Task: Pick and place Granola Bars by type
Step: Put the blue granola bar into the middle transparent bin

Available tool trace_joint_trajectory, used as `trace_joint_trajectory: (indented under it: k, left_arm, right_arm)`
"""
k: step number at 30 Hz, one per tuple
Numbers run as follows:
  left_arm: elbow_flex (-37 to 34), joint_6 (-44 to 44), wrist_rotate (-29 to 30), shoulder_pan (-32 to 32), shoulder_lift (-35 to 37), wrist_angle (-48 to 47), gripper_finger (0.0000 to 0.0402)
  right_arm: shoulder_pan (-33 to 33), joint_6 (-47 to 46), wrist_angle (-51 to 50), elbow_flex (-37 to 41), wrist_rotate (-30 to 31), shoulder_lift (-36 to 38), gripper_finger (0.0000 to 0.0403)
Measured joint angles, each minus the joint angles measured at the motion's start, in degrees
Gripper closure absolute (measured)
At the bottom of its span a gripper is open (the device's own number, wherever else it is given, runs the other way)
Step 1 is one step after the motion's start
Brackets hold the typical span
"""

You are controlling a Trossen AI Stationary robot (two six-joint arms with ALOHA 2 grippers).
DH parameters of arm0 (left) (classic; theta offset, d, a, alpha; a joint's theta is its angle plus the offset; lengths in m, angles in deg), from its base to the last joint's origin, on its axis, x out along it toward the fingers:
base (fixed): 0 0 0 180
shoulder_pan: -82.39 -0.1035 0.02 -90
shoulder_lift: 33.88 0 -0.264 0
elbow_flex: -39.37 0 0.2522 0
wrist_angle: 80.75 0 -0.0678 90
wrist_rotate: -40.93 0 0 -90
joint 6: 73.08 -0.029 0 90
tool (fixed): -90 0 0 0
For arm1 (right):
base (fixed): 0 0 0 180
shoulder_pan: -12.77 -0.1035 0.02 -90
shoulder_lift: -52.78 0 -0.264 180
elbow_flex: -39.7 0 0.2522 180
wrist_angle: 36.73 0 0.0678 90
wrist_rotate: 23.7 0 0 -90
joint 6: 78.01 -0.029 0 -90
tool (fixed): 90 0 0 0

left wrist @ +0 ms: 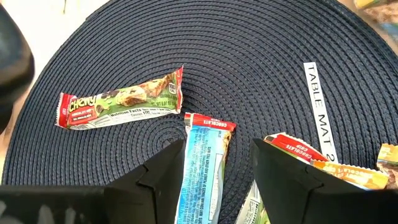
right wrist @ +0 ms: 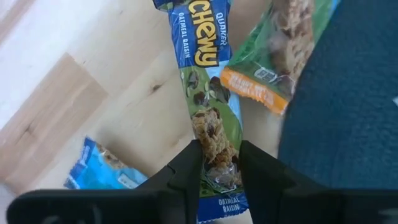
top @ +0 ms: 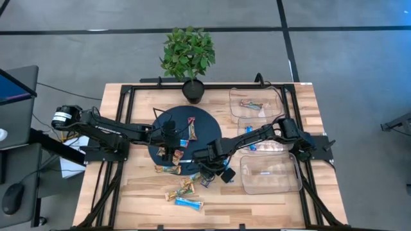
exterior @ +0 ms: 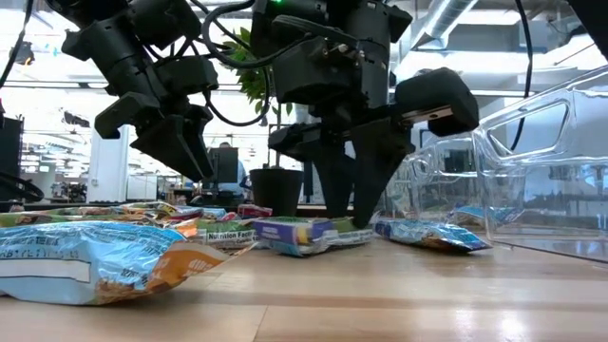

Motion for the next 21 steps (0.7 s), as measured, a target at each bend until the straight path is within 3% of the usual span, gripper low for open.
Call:
trace_joint_trajectory:
  k: [21]
  left_arm:
    - [0.0, 0.1, 0.0, 0.0, 0.0, -0.5, 0.0222]
  right_arm:
    - [1.3, -8.9, -21.6, -13.5, 16.2, 1.0, 0.0334]
